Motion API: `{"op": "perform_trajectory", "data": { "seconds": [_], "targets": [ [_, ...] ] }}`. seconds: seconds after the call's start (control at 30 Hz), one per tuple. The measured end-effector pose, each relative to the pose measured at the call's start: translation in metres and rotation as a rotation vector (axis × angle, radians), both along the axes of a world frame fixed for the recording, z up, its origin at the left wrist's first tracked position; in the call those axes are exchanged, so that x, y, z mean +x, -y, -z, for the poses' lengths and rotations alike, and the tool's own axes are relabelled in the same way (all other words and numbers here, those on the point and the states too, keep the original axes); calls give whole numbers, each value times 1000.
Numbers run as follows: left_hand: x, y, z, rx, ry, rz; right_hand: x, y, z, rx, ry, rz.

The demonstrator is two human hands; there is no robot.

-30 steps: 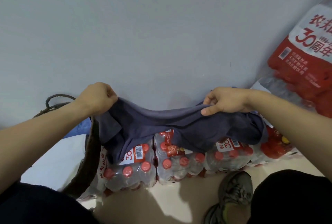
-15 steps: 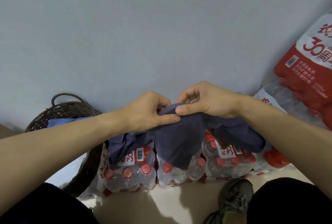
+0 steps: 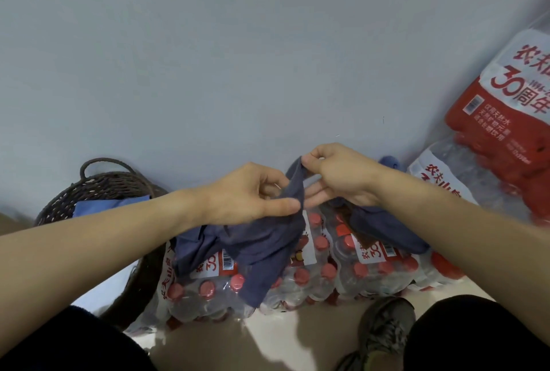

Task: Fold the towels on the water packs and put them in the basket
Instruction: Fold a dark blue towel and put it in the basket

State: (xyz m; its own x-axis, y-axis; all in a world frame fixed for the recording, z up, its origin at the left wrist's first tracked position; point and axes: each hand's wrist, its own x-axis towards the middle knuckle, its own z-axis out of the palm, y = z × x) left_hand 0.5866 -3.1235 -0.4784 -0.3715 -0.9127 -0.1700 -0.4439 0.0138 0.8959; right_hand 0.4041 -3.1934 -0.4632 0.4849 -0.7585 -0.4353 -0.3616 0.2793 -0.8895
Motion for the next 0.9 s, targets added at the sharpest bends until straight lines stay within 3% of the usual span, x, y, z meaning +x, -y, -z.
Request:
{"op": "perform_trajectory", "data": {
  "seconds": [0.1,0.17,0.37,0.47,0.63,0.9],
  "targets": [
    [1,3,-4,343,-173,-43,10,-3,-1,-39,107,84],
    [8,4,-5,427,-271,-89,13,-3,-3,-10,214,108],
    [22,12,6,99,10,-399,13,-2,-8,49,389,126],
    [24,15,5,-48,57,-383,14,-4,-10,16,399,86],
    [20,14,0,-219,-34,-235,20,-8,-13,3,418,72],
    [18,9,-17,-207,-139,-182,30,-5,-7,-79,399,190]
  ]
}}
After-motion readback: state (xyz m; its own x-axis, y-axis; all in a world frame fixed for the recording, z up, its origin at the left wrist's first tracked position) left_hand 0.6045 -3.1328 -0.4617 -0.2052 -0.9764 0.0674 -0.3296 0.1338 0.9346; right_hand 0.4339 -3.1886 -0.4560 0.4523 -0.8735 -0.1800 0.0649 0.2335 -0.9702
